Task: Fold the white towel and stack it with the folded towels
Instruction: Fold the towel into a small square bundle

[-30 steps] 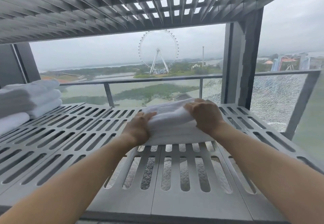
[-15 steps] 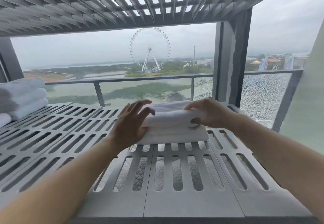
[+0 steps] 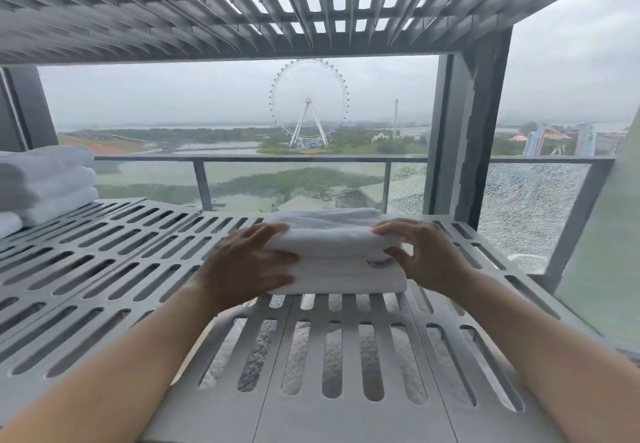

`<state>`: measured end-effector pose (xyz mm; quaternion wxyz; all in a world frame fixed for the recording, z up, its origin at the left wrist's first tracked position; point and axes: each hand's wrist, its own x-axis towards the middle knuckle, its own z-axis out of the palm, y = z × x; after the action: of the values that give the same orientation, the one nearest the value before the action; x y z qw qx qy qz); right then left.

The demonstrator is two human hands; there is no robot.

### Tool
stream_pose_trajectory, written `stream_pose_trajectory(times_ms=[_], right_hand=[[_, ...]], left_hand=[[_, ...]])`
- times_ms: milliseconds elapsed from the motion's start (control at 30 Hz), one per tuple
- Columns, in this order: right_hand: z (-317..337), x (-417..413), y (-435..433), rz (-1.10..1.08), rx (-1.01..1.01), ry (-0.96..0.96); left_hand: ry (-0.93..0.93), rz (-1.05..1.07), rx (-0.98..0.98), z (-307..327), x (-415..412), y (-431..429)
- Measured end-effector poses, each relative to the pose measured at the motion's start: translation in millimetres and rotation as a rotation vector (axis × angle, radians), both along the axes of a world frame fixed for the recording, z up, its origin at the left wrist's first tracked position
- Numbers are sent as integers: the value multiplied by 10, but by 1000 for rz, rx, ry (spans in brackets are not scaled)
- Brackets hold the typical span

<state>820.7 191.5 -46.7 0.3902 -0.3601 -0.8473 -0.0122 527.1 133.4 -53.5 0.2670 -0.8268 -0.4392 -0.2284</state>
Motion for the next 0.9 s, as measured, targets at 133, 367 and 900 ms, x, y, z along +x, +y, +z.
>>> stream_pose_trajectory(times_ms=[133, 367, 900], right_hand=[[26, 23, -34, -9, -11, -41], [-53, -8, -89, -24, 101, -147], [-136, -210, -137, -32, 47, -219]], left_hand=[[20, 43, -12, 21, -18, -7], [102, 96, 189, -3, -43, 21], [-151, 145, -165, 21, -340, -74]])
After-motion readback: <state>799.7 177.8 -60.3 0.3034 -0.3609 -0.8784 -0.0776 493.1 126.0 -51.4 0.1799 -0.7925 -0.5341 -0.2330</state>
